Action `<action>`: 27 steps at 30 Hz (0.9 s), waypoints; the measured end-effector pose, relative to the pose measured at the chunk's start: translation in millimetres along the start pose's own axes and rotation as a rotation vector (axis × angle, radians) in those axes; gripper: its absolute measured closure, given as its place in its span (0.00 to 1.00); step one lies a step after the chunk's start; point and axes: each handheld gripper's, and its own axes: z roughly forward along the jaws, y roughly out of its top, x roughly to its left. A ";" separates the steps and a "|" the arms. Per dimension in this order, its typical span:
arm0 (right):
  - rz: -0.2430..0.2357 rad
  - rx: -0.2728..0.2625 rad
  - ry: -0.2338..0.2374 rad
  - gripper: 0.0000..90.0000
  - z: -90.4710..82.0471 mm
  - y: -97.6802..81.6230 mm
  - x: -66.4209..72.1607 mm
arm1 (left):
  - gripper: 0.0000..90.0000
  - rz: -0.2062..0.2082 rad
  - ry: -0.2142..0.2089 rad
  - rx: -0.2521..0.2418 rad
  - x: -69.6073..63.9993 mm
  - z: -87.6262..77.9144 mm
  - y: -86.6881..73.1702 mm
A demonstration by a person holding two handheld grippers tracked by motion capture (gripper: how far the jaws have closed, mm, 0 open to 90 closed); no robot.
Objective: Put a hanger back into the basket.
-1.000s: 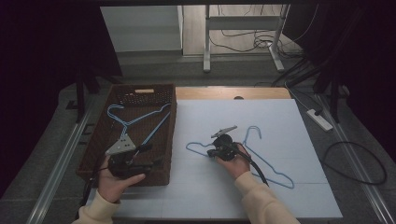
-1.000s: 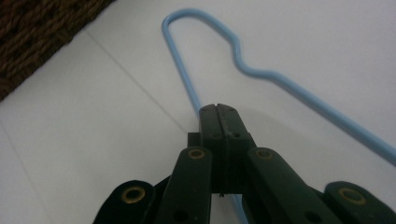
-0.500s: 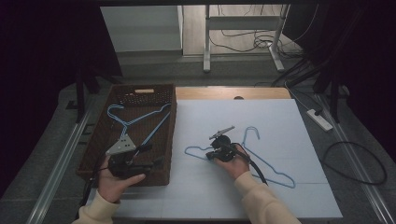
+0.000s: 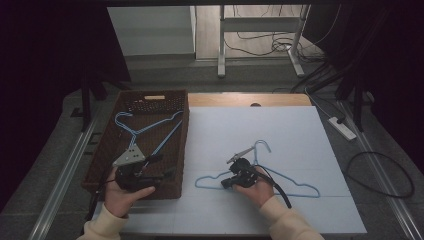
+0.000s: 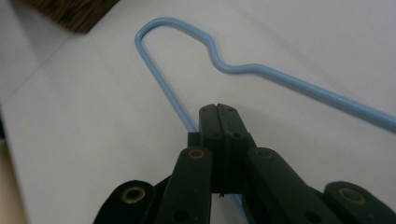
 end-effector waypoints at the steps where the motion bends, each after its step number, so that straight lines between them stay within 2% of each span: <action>1: -0.004 0.003 0.007 1.00 -1.1 -3.0 1.5 | 0.35 -0.001 0.000 -0.001 0.0 -0.1 0.1; 6: -0.031 0.031 0.038 1.00 -8.8 -20.7 13.2 | 0.35 0.000 -0.002 0.001 -0.4 0.1 0.0; 12: -0.047 0.056 0.068 1.00 -18.5 -39.2 20.6 | 0.35 -0.001 0.000 0.000 -0.4 -0.1 0.1; 22: -0.069 0.067 0.110 1.00 -30.6 -60.3 22.3 | 0.35 -0.001 -0.001 0.001 -0.2 0.2 0.1; 25: -0.076 0.058 0.113 1.00 -31.2 -62.2 22.1 | 0.35 0.000 -0.001 0.002 -0.5 0.5 0.1; 27: -0.100 0.039 0.105 1.00 -33.1 -61.9 22.6 | 0.35 0.001 -0.001 0.001 -0.6 0.5 0.0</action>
